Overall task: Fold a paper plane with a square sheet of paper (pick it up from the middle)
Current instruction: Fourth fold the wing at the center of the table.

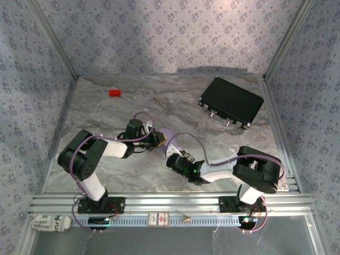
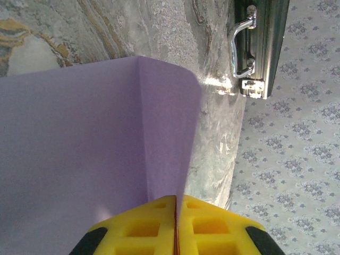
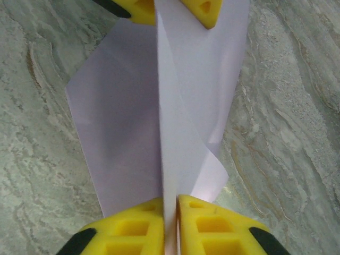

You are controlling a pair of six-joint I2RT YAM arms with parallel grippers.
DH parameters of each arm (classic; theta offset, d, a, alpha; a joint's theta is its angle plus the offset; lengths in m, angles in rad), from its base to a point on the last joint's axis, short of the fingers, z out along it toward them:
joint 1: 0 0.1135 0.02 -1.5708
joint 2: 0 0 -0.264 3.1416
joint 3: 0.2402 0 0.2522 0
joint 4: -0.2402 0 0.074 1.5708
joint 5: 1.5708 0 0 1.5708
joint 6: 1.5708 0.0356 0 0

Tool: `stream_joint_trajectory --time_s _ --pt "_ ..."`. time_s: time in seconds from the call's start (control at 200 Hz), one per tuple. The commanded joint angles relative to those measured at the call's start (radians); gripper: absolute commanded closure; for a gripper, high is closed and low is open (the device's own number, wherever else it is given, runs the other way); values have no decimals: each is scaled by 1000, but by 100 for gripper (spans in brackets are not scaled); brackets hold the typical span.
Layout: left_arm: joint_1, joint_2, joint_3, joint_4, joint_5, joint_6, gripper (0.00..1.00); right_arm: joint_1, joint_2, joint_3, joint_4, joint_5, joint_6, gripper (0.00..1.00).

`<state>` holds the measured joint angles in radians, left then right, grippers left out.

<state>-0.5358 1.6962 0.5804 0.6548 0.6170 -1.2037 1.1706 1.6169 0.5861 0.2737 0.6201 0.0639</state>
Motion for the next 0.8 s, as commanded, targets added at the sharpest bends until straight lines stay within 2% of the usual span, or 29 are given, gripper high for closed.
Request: stream_joint_trajectory --time_s 0.0,0.095,0.19,0.22,0.29,0.425,0.585,0.795 --pt "8 -27 13 -4 17 -5 87 -10 -8 13 24 -28 29 89" --pt "10 -33 12 -10 14 -4 81 -20 -6 9 28 -53 49 90" --pt "11 -38 13 -23 12 1 80 -22 -7 2 38 -68 65 90" --pt "13 -44 12 -28 8 4 75 -24 -6 2 39 -78 70 91" --pt "13 -60 7 -44 -6 10 58 -32 -6 -4 46 -101 85 91" --pt "15 -113 7 -109 -32 37 48 -47 -3 -16 67 -153 119 91" --pt "23 -176 12 -224 -68 92 48 -70 4 -34 102 -210 161 90" --pt "37 -236 -18 -283 -116 97 47 -97 11 -66 162 -283 212 90"
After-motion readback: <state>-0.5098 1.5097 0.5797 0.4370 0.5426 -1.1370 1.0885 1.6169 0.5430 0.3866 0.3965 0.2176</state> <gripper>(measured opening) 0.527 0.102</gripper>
